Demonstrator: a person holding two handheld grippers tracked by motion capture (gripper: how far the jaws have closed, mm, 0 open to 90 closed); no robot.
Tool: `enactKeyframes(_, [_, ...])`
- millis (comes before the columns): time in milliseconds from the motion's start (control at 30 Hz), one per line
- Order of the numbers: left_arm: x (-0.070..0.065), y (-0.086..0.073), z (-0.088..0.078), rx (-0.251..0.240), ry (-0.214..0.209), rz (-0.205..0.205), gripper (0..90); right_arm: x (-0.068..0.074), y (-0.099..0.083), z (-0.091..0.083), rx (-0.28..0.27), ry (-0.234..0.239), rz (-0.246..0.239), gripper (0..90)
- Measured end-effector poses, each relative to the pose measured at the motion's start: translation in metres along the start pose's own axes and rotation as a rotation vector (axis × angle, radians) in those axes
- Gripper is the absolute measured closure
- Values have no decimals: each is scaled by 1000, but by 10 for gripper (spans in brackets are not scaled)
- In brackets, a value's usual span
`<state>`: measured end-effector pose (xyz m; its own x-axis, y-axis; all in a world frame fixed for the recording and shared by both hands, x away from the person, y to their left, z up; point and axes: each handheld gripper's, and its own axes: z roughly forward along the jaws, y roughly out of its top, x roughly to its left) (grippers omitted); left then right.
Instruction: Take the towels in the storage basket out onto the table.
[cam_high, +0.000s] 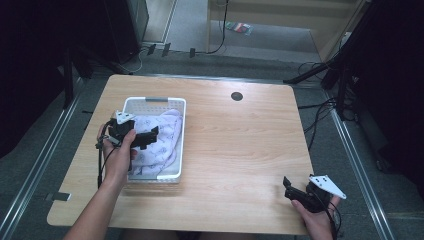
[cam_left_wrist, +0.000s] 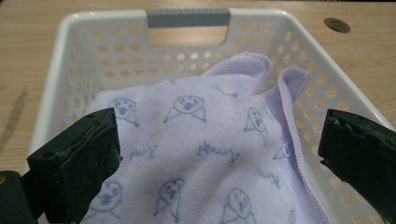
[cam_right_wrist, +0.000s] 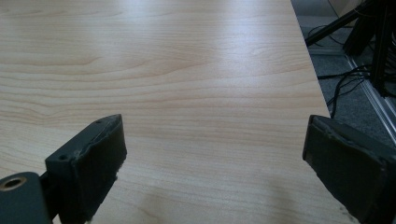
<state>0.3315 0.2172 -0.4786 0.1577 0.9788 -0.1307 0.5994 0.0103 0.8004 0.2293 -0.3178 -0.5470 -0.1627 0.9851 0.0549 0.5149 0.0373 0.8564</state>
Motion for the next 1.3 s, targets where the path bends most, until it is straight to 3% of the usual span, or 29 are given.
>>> enactKeyframes(67, [-2, -1, 7, 47, 25, 6, 0, 0, 0, 0, -1, 0, 0, 58])
enactKeyframes(100, [-2, -1, 7, 47, 25, 6, 0, 0, 0, 0, 0, 0, 0, 58])
enactKeyframes(267, [-8, -6, 25, 203, 84, 63, 0, 0, 0, 0, -1, 0, 1, 58])
enactKeyframes(400, [-10, -7, 32, 249, 129, 82, 0, 0, 0, 0, -1, 2, 0, 58])
enactKeyframes(467, [-14, -10, 37, 290, 125, 119, 0, 0, 0, 0, -2, 1, 0, 58])
enactKeyframes(633, [-15, -12, 43, 320, 138, 127, 0, 0, 0, 0, -2, 3, 0, 58])
enactKeyframes(667, [-15, -13, 46, 354, 125, 134, 0, 0, 0, 0, -1, 3, -1, 58])
enactKeyframes(733, [-14, -15, 49, 376, 120, 140, 0, 0, 0, 0, -1, 2, -2, 58])
enactKeyframes(867, [-14, -17, 51, 371, 112, 159, 0, 0, 0, 0, -1, 2, -3, 58])
enactKeyframes(933, [-16, -20, 53, 377, 110, 205, 0, 0, 0, 0, -2, 2, -1, 58])
enactKeyframes(1133, [-15, -23, 56, 378, 103, 195, 0, 0, 0, 0, -1, 3, -2, 58])
enactKeyframes(1167, [-17, -23, 55, 372, 101, 199, 26, 0, 0, 0, -1, 3, -1, 58])
enactKeyframes(1200, [-18, -23, 52, 355, 100, 217, 143, 0, 0, 0, -2, 3, 0, 58])
enactKeyframes(1300, [-20, -21, 49, 349, 109, 230, 341, 0, 0, 0, -1, 4, -1, 58])
